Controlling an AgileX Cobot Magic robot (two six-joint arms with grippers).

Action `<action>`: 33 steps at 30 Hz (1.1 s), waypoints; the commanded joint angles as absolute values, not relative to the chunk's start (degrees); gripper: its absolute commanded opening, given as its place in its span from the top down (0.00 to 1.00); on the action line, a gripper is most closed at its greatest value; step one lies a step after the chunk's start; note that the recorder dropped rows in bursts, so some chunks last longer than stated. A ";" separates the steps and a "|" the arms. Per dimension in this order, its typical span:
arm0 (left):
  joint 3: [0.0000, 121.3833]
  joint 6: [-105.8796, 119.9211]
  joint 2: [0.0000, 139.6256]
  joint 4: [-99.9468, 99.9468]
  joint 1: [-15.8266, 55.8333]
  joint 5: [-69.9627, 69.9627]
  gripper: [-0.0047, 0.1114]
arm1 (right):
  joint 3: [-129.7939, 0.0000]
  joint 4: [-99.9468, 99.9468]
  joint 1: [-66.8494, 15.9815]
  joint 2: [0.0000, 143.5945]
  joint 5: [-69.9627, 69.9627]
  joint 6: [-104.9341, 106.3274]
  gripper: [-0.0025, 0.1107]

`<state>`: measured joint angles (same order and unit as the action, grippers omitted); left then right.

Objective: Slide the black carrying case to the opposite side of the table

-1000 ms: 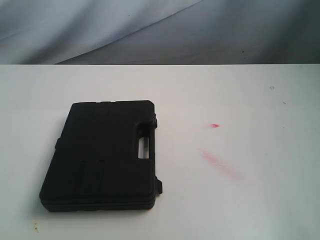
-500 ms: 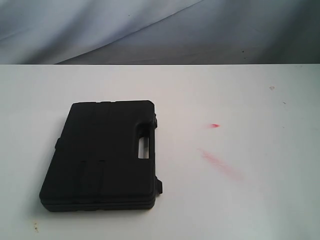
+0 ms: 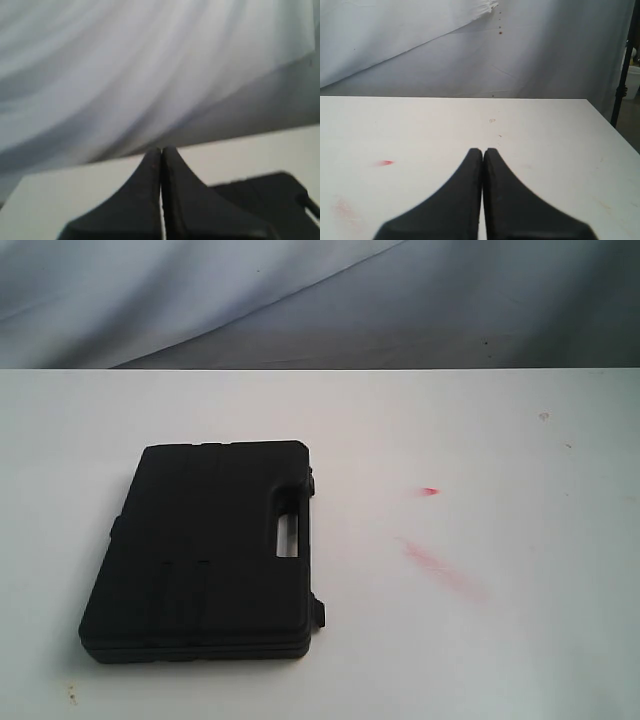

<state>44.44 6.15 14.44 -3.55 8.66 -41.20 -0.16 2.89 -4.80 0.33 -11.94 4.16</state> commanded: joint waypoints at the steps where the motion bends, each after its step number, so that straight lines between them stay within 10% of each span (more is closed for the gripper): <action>1: 50.29 2.54 25.82 -3.86 8.57 -59.67 0.96 | 0.00 3.05 -4.57 0.00 -12.13 4.25 0.98; 33: 51.81 -9.18 71.79 9.53 10.86 -65.42 0.96 | 0.00 3.05 -4.57 0.00 -12.13 4.25 0.98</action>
